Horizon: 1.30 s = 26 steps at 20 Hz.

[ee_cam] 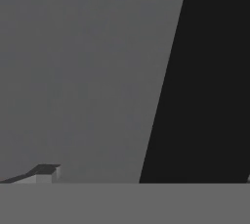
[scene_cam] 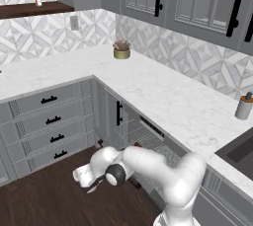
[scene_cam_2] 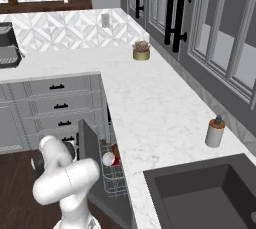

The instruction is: Pick up the cup and bowl from the counter, place them in the dishwasher, and close the dishwasher door.

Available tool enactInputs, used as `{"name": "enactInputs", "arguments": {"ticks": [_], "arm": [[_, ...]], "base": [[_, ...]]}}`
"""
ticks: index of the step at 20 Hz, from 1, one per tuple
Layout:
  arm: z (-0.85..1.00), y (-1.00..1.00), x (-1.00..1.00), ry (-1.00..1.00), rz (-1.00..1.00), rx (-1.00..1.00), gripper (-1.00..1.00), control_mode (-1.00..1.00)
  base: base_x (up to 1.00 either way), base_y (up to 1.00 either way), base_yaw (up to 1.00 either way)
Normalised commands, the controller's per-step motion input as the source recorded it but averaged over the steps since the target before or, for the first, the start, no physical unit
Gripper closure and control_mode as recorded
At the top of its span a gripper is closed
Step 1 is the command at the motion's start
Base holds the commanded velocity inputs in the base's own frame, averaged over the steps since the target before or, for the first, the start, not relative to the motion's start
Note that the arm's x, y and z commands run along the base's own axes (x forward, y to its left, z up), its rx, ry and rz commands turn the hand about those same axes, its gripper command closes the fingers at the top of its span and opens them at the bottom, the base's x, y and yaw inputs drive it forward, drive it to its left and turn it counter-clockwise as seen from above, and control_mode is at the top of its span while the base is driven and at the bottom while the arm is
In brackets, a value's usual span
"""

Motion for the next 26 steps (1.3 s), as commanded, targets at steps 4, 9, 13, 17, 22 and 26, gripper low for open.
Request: {"name": "enactInputs", "arguments": {"ticks": [4, 9, 13, 17, 22, 26], "arm": [[-0.01, -1.0, 0.88, 0.0, -0.23, -0.14, -1.0, -1.0], [-0.08, -1.0, 0.98, 0.0, -0.22, -0.13, -1.0, -1.0], [-0.33, -1.0, 1.0, -0.09, -0.21, -0.2, -1.0, -1.0], [-0.56, -0.99, 1.0, -0.13, -0.2, -0.25, -1.0, -1.0], [-0.84, -0.92, 0.97, -0.1, -0.17, -0.25, -1.0, -1.0], [-0.84, -0.99, 1.0, -0.12, -0.17, -0.25, -1.0, -1.0]], "base": [[0.0, 0.0, 0.0], [0.0, 0.0, 0.0], [0.0, 0.0, 0.0], [0.0, 0.0, 0.0], [0.0, 0.0, 0.0], [0.0, 0.0, 0.0]]}}
